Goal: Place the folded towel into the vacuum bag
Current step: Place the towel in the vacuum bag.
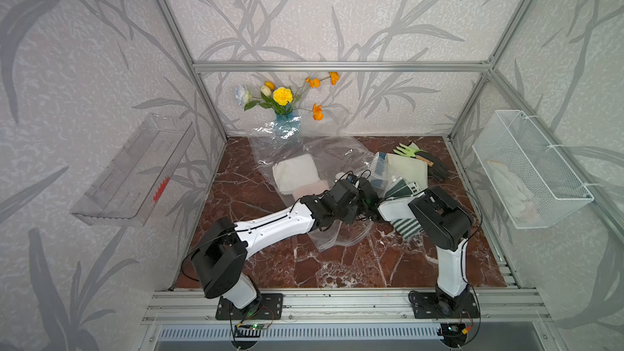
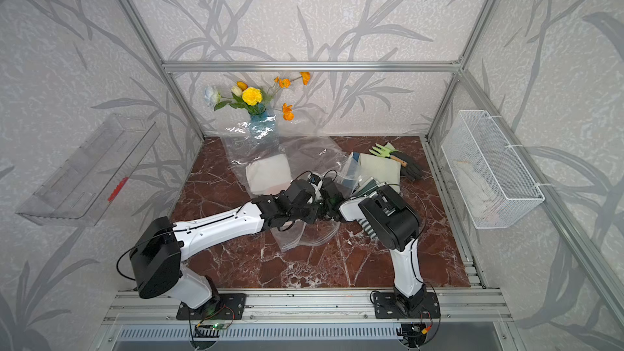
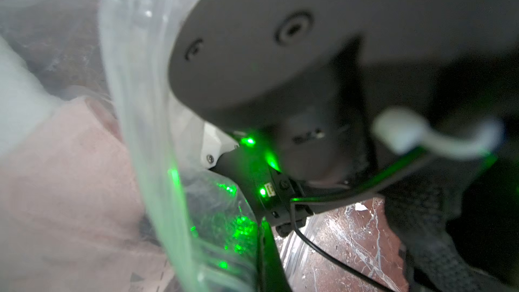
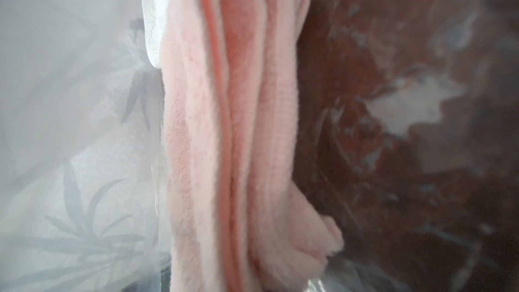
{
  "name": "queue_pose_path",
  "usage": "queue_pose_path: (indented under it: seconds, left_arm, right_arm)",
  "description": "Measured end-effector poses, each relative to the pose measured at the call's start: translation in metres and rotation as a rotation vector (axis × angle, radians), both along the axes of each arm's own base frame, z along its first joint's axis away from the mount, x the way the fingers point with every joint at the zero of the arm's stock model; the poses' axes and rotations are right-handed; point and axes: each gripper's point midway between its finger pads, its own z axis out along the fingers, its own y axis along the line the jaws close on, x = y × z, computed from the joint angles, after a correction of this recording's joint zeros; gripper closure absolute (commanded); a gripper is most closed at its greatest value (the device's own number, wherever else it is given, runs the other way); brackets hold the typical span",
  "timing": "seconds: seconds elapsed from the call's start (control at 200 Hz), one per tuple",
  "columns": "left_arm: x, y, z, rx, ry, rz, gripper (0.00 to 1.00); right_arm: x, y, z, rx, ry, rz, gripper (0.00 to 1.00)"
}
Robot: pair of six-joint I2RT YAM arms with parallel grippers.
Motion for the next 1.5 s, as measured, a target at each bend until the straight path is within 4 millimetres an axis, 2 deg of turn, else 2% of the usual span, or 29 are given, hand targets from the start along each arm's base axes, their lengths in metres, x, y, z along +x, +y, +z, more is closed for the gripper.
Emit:
queue_pose_path:
  seconds: [0.225,0.445,0.62,0.685,0.715,0.815,0.89,0.97,1.025,1.095,1.2,1.27,1.32,1.395,1.5]
  left_arm:
    - [-0.005,-0.004,-0.001,-0.011,0.020,-0.029,0.99]
    - [-0.003,-0.002,-0.001,-0.011,0.021,-0.023,0.93]
    - [-0.006,-0.003,-0.002,-0.008,0.025,-0.037,0.87]
    - [-0.007,-0.004,-0.002,-0.013,0.031,-0.044,0.81]
    - [-0.008,-0.005,-0.002,-0.016,0.033,-0.048,0.76]
    - [-0.010,-0.005,-0.003,-0.017,0.045,-0.054,0.55]
    - [-0.013,-0.001,-0.006,-0.025,0.080,-0.037,0.44]
    - [-0.018,0.011,-0.001,-0.050,0.099,-0.010,0.36]
    - [-0.025,0.018,0.012,-0.105,0.109,0.005,0.31]
    - [-0.028,0.033,0.036,-0.166,0.081,0.036,0.30]
    - [-0.021,0.061,0.072,-0.255,0.025,0.118,0.30]
    - [-0.013,0.080,0.085,-0.294,0.000,0.188,0.31]
    - [-0.008,0.093,0.085,-0.308,-0.002,0.243,0.31]
    - [0.000,0.114,0.072,-0.309,0.022,0.339,0.31]
    - [0.010,0.147,0.044,-0.280,0.073,0.495,0.31]
  right_arm:
    - [-0.014,0.000,-0.001,0.014,-0.006,0.092,0.99]
    - [-0.002,0.020,0.005,0.034,-0.028,0.140,0.98]
    - [-0.008,0.015,0.004,0.032,-0.030,0.192,0.97]
    - [-0.009,0.014,0.004,0.027,-0.027,0.206,0.89]
    - [-0.009,0.016,0.005,0.026,-0.025,0.207,0.82]
    - [-0.002,0.024,0.007,0.029,-0.015,0.173,0.60]
    - [0.001,0.023,0.004,0.015,-0.015,0.144,0.46]
    - [-0.002,0.017,0.005,0.000,-0.019,0.129,0.33]
    - [-0.001,0.011,0.010,-0.017,-0.038,0.105,0.25]
    - [-0.008,0.001,0.016,-0.030,-0.038,0.096,0.20]
    - [-0.023,-0.027,0.021,-0.067,-0.019,0.063,0.17]
    - [-0.034,-0.049,0.021,-0.115,-0.002,0.042,0.17]
    - [-0.041,-0.064,0.023,-0.165,0.003,0.027,0.17]
    - [-0.050,-0.084,0.031,-0.236,-0.009,0.017,0.20]
    - [-0.058,-0.115,0.053,-0.326,-0.062,-0.003,0.35]
